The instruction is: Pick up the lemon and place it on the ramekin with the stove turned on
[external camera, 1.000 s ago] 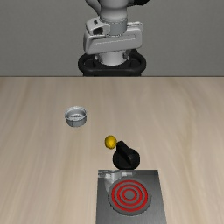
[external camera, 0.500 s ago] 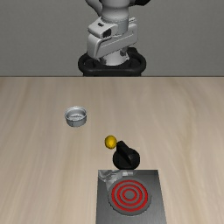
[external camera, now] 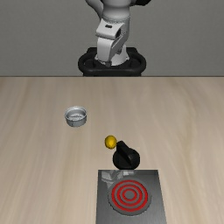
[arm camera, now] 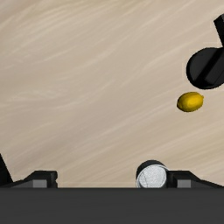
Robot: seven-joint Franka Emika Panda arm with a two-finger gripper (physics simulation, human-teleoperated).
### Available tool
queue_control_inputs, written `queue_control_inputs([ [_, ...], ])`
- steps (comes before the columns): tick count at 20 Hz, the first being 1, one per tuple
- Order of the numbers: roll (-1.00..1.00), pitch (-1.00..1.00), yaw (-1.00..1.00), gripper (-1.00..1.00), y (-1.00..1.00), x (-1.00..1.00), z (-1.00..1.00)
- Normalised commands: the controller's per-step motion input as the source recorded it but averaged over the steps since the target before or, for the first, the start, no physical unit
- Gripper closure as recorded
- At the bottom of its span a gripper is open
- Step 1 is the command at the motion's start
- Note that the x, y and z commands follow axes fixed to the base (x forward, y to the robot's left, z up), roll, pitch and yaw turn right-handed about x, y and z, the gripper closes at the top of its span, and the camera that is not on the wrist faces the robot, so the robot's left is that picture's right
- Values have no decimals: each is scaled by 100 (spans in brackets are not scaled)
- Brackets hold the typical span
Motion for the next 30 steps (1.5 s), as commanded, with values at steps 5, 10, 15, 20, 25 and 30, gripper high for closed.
queue_control_inputs([
  [5,0,0,45,-100,0,0,0],
  [10,0,0,31,-100,-20,0,0],
  [15,0,0,0,-100,0,100,0],
  [20,0,0,0,-100,0,100,0],
  [25,0,0,0,-100,20,80,0],
  [30,0,0,0,-100,0,0,-20],
])
